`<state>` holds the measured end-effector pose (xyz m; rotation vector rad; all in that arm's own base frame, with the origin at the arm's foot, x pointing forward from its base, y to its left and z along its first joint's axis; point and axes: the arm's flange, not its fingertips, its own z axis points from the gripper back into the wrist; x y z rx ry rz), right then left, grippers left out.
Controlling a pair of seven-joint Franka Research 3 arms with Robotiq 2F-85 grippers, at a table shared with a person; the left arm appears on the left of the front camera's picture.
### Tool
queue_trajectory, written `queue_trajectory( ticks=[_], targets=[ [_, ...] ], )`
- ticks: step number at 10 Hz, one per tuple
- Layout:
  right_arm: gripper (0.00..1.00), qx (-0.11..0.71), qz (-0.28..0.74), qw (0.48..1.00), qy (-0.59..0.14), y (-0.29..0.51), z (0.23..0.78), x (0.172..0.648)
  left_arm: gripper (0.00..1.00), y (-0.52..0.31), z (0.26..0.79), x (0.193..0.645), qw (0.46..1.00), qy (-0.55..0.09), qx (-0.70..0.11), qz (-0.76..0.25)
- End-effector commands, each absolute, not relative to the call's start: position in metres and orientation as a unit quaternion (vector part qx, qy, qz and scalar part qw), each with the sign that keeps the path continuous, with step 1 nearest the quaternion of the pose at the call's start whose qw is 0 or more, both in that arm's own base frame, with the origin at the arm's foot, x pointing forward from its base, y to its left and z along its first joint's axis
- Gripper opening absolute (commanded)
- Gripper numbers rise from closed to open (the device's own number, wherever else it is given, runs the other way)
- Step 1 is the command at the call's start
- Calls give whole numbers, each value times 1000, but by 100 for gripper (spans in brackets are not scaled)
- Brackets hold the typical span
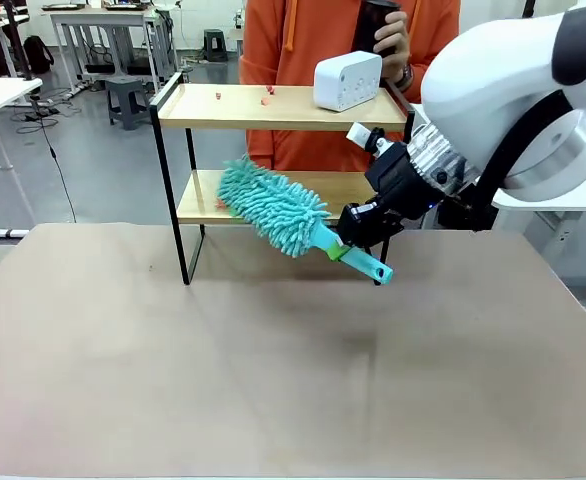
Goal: Clean the shelf.
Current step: Clean the specific tier of the Shelf with the Duster once objects are removed.
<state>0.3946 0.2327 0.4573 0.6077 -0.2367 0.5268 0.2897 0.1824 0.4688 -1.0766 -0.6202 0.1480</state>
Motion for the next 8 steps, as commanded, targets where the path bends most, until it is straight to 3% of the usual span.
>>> queue_trajectory(
  ticks=[1,3,8],
  targets=[
    [12,291,352,886,-82,218,462,401,100,181,469,290,805,-301,-508,63],
    [12,297,429,852,-41,197,469,392,100,181,469,290,805,-301,-508,63],
    [12,419,434,797,9,145,466,374,100,181,469,290,805,-301,-508,63]
  ],
)
